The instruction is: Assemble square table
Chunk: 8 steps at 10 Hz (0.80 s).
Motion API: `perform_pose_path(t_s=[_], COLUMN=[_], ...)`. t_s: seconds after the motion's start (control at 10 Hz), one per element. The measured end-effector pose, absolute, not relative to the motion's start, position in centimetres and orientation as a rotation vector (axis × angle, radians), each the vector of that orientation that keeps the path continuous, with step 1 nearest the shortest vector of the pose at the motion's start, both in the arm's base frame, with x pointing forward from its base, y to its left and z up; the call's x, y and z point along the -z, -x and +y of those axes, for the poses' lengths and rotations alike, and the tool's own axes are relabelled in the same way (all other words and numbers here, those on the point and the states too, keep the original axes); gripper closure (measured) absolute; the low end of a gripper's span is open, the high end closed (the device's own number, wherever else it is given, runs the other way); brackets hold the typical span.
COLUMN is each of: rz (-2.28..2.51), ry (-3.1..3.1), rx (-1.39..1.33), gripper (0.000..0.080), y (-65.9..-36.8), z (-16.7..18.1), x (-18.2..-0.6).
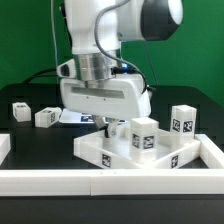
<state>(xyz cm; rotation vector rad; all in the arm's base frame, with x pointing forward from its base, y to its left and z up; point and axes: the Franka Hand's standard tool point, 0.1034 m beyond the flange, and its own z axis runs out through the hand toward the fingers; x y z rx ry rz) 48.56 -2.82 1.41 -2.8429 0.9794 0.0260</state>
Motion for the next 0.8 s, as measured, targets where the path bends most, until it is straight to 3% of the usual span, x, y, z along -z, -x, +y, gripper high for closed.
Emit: perform_pose_path(t_s=[0.4, 0.8], rz=[0.586, -0.258], ry=[2.968, 3.070], rx=[0.003, 0.035], gripper=[0.0737, 0.0737], y=[-48.7, -51.4], z=[-3.2, -3.3], x=[-1.3, -2.0])
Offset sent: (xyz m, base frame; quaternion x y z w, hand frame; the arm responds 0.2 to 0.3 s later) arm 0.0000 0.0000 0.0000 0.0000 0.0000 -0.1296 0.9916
